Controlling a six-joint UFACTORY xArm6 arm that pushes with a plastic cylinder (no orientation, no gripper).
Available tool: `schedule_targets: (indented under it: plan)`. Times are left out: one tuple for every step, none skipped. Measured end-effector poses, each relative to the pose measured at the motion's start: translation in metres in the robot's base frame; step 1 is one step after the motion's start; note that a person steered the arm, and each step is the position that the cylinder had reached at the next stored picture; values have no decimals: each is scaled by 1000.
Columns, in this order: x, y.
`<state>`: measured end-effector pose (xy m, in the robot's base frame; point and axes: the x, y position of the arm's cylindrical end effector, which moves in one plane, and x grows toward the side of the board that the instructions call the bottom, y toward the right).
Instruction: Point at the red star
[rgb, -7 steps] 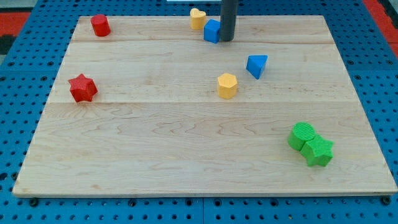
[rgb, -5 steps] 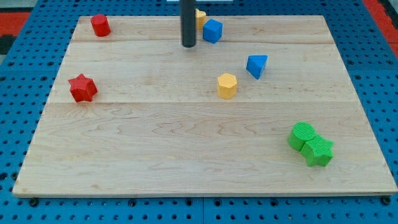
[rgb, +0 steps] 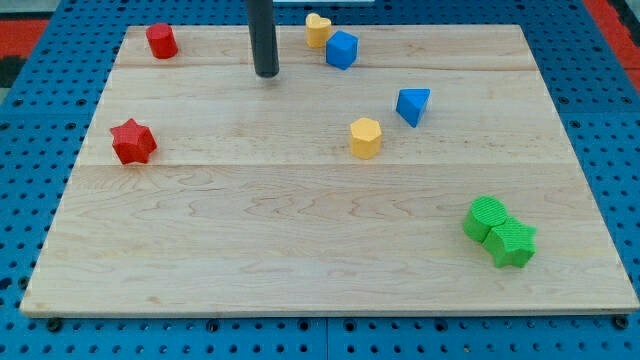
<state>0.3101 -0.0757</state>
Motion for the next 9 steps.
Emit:
schedule_targets:
  plan:
    - [75,3]
    - [172,-19]
    - [199,-104]
    - [180,-208]
    - [154,-206]
    - [140,-101]
    - [149,-116]
    - [170,-142]
    - [136,-186]
